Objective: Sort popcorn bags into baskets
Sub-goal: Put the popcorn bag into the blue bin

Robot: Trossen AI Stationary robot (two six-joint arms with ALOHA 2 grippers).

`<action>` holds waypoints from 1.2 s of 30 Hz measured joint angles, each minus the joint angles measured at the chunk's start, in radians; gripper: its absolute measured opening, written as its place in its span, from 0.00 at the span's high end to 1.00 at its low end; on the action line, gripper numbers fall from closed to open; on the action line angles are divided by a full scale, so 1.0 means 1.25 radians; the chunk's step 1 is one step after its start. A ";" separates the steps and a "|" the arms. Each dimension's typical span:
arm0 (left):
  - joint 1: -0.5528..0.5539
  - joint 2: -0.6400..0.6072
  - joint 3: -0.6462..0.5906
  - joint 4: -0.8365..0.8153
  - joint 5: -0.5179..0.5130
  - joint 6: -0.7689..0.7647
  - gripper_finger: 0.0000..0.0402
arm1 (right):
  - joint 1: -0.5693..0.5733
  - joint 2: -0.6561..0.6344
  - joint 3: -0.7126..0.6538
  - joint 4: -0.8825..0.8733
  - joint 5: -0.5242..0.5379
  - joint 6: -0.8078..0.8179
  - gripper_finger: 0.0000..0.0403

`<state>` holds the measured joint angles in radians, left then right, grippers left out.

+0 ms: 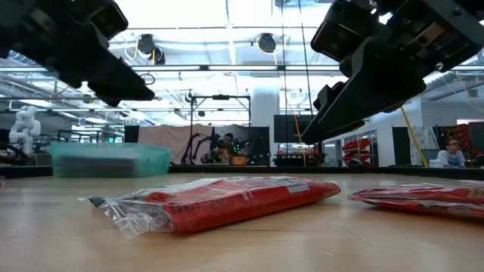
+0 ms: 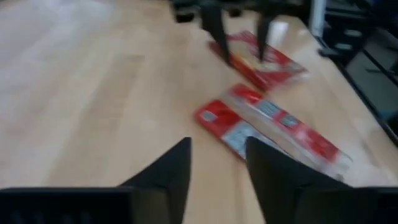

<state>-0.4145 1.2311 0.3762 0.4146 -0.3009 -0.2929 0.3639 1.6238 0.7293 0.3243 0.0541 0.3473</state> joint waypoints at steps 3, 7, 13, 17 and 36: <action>-0.065 0.080 0.035 0.033 -0.036 -0.014 0.48 | 0.000 0.000 0.000 0.000 -0.001 0.002 0.51; -0.131 0.207 0.109 0.036 -0.103 -0.024 0.36 | -0.001 0.000 0.000 0.000 -0.001 -0.023 0.51; -0.205 0.364 0.250 -0.078 -0.181 -0.126 0.37 | -0.001 0.000 0.000 0.000 -0.001 -0.054 0.51; -0.244 0.421 0.335 -0.197 -0.197 -0.250 0.43 | -0.001 0.000 0.000 -0.003 -0.002 -0.059 0.51; -0.272 0.592 0.455 -0.330 -0.283 -0.307 0.38 | -0.049 -0.001 0.000 0.000 0.003 -0.159 0.51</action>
<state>-0.7541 1.9709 0.9443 0.0027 -0.6541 -0.6771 0.3026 1.6230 0.7292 0.3237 0.0573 0.1482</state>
